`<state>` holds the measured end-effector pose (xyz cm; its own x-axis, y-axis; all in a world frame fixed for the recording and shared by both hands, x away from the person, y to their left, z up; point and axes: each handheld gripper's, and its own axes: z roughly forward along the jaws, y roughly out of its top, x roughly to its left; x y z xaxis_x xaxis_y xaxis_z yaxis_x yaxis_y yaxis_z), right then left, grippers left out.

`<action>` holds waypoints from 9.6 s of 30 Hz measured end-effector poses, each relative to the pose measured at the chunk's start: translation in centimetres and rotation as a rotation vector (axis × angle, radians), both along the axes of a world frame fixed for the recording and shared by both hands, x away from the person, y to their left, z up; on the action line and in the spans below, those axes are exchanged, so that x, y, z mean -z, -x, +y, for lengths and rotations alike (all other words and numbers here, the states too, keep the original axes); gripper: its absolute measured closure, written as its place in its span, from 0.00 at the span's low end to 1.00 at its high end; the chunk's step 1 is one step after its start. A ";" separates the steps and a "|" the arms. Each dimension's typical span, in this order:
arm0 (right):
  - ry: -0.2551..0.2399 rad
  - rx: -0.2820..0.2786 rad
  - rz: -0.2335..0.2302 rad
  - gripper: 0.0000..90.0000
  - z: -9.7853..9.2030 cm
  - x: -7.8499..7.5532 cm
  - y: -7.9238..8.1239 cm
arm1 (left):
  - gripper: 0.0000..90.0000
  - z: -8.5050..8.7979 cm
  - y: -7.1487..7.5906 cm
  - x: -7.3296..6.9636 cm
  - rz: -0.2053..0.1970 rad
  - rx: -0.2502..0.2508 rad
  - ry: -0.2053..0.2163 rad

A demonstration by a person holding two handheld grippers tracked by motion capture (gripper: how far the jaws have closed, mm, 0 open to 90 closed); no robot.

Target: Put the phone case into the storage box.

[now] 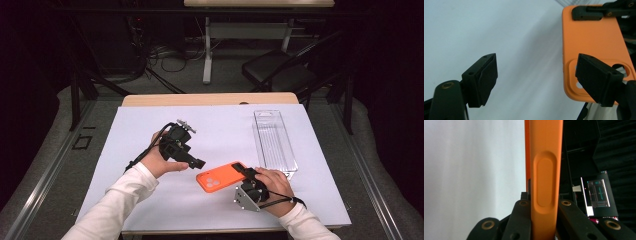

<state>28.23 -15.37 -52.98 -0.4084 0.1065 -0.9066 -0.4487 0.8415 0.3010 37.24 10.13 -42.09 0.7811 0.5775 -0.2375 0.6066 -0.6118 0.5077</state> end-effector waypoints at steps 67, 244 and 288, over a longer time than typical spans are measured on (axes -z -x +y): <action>-0.539 -0.042 0.602 0.97 -2.4 -1.4 -2.5 | 0.41 0.8 4.1 -1.5 -0.173 0.097 0.151; -0.707 0.178 0.685 0.36 -2.0 -3.4 -3.4 | 0.91 -3.3 0.0 -0.6 0.023 -0.287 0.001; -0.610 0.266 0.641 0.39 -0.7 -6.0 -4.6 | 0.91 -4.8 -1.5 -0.4 0.053 -0.311 -0.096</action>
